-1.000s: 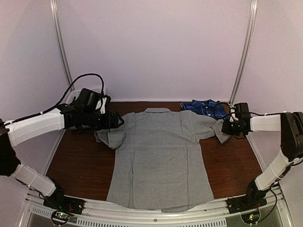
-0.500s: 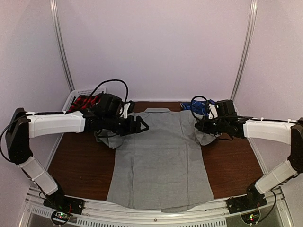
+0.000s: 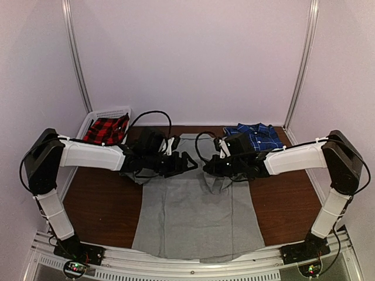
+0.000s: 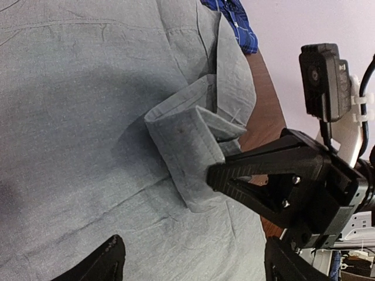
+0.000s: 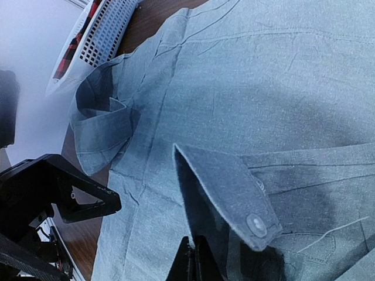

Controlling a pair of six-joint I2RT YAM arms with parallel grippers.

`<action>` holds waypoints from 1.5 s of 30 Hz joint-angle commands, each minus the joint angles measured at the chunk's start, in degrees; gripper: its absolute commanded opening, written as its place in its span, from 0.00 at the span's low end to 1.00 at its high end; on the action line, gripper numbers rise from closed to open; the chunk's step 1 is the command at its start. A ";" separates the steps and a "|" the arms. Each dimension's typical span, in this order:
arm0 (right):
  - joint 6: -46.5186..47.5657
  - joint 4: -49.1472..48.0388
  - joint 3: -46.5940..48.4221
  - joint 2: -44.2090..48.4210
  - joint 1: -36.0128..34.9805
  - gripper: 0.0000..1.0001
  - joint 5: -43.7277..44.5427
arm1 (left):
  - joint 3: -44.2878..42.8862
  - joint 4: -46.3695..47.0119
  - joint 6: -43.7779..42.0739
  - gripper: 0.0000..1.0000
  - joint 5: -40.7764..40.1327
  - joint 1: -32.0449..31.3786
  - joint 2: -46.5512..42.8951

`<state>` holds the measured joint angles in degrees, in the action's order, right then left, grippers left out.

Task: Fold and stack the long sleeve shirts
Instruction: Pick up the sleeve from the center of the board.

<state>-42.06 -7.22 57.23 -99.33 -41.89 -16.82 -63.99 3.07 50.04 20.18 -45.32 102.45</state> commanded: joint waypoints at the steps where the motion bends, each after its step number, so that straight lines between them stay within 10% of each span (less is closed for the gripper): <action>1: -0.47 -1.13 1.54 -1.42 -0.62 0.00 0.22 | 3.69 8.47 5.88 0.84 -1.11 0.24 -0.14; 16: 17.26 11.83 2.06 7.11 -2.65 0.00 4.19 | -2.17 3.22 -27.11 0.81 -8.03 0.32 -4.77; 26: 29.15 13.28 -0.80 18.95 -3.90 0.00 5.10 | -2.04 8.24 -52.31 0.81 4.62 0.45 -7.21; 45: 37.38 24.57 0.77 22.34 -11.73 0.00 11.03 | -6.35 8.61 -72.09 0.82 19.26 -0.49 -1.29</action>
<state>-6.22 14.48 57.21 -77.97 -51.62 -8.78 -67.96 9.58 -16.29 35.68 -45.19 99.92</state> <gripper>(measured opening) 0.007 0.816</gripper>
